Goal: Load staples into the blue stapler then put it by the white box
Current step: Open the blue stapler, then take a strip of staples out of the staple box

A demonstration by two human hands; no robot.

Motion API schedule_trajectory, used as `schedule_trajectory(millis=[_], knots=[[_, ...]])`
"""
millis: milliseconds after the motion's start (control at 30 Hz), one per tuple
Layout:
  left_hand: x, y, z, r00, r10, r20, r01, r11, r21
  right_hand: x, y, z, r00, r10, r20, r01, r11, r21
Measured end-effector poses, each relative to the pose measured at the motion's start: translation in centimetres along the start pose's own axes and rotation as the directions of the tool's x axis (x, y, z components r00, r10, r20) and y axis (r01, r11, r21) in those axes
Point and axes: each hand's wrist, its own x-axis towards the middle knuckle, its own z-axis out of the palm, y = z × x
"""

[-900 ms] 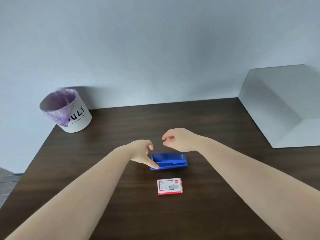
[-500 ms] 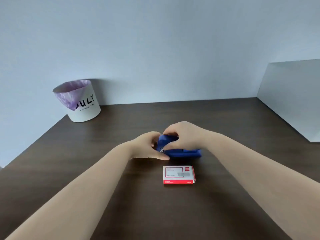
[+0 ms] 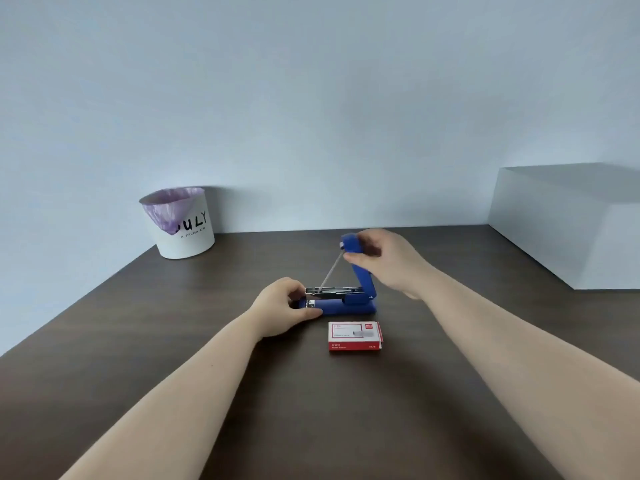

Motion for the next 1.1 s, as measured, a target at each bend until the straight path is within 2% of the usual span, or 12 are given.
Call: schedule_trajectory(millis=[100, 267, 367, 467, 500, 633, 867, 1100], knots=[[0.1, -0.2, 0.0, 1.000, 0.014, 0.018, -0.014, 1.000, -0.006, -0.8, 1.4, -1.2, 0.993, 0.088, -0.075, -0.070, 0.973, 0.222], [0.4, -0.3, 0.0, 1.000, 0.025, 0.015, -0.025, 1.000, -0.013, -1.4, 3.0, -1.4, 0.967, 0.126, -0.220, -0.049, 0.944, 0.327], [0.5, -0.5, 0.1, 1.000, 0.016, 0.013, -0.016, 0.999, -0.036, -1.9, 3.8, -1.6, 0.961, 0.153, -0.231, -0.064, 0.934, 0.351], [0.4, -0.5, 0.1, 1.000, 0.005, 0.009, -0.004, 0.998, -0.064, -2.4, 5.2, -2.5, 0.949, 0.236, -0.210, -0.148, 0.920, 0.363], [0.4, -0.5, 0.1, 1.000, 0.000, 0.006, 0.000, 0.997, -0.074, -2.7, 5.8, -2.8, 0.946, 0.248, -0.209, -0.171, 0.929, 0.330], [0.3, -0.3, 0.0, 1.000, -0.011, 0.006, 0.012, 0.997, -0.081, -3.8, 6.8, -3.2, 0.966, 0.211, -0.147, -0.210, 0.977, 0.016], [0.1, -0.1, 0.2, 1.000, -0.021, -0.010, 0.020, 0.993, -0.113, -3.9, 6.8, -2.6, 0.977, 0.151, -0.149, -0.171, 0.976, -0.135], [0.3, -0.6, 0.5, 0.999, -0.027, -0.027, 0.022, 0.985, -0.173, -3.4, 5.9, -2.1, 0.960, 0.001, -0.281, -0.126, 0.896, -0.426]])
